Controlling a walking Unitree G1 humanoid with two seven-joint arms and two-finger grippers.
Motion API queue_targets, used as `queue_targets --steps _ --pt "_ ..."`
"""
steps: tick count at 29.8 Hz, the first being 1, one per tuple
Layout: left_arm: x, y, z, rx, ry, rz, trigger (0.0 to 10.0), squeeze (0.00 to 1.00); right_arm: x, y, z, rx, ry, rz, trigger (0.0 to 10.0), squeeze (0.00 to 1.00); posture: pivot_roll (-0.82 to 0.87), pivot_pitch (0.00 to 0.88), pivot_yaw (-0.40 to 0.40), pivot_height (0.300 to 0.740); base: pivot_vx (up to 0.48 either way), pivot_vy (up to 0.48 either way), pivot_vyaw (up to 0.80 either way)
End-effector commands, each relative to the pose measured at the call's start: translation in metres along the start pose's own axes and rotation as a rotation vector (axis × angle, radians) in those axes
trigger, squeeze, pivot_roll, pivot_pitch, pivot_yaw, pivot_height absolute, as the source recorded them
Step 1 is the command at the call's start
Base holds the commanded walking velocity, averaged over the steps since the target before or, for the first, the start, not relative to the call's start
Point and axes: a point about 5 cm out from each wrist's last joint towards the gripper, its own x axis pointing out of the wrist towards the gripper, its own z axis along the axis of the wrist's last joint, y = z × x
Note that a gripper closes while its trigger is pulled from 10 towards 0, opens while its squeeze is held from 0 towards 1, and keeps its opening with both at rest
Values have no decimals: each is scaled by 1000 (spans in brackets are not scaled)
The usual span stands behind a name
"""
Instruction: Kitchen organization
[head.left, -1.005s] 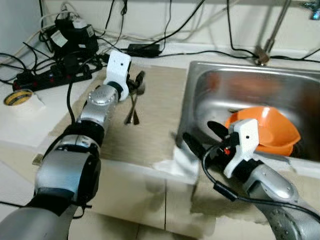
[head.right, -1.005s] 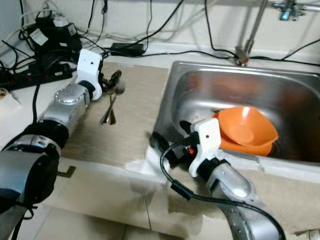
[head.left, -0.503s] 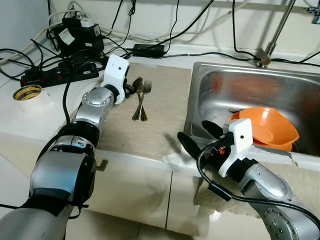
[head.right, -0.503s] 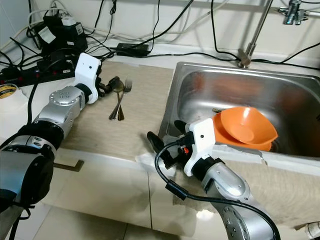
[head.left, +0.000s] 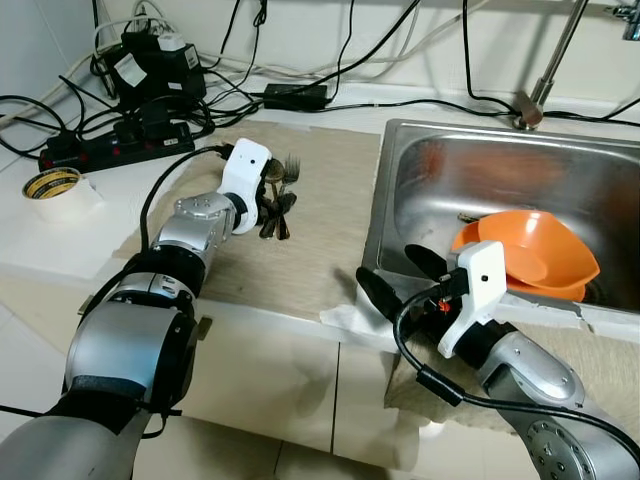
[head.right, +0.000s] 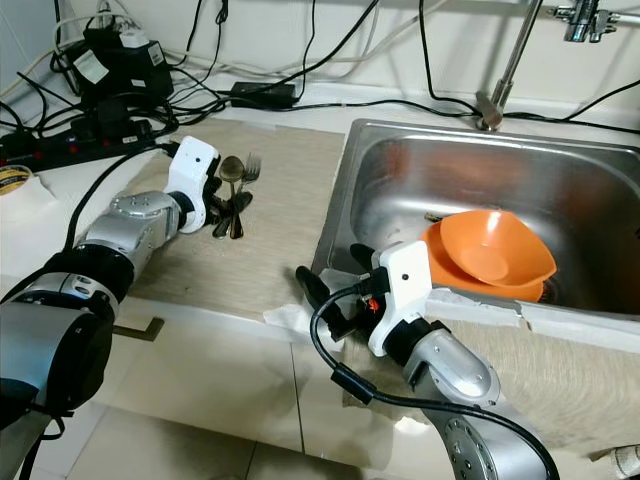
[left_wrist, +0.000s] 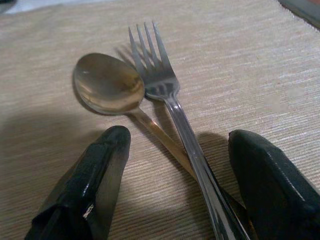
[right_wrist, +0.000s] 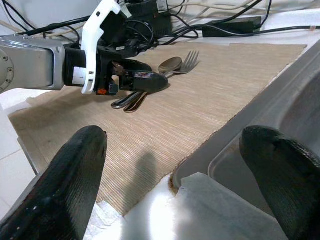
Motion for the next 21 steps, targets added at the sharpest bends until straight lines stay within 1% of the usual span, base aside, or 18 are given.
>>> queue_targets --steps 1,6,7,9,10,14,21 --pt "0 -1 0 -2 23 -10 10000 0 0 1 1 -8 -4 -2 10000 0 -111 0 71 736 0 0 0" --pt "-1 0 -10 5 91 -3 10000 0 -1 1 1 -9 -2 -1 10000 0 -111 0 68 736 0 0 0" --pt "-1 2 -13 4 109 10 5490 0 -1 1 1 -10 -1 -1 10000 0 -111 0 68 736 0 0 0" --pt "-2 2 -13 5 112 12 5490 0 -1 1 1 -10 -1 -1 10000 0 -111 0 67 736 0 0 0" --pt "-2 1 -16 -7 127 -3 0 0 -1 1 1 -11 0 -2 10000 0 -112 0 67 736 0 0 0" --pt "-2 0 -18 -8 139 -14 0 0 -1 1 1 -12 -1 -5 10000 0 -112 0 68 736 0 0 0" --pt "-2 -1 -21 38 151 -25 0 0 -2 0 2 -11 -3 -20 10000 0 -114 0 69 736 0 0 0"
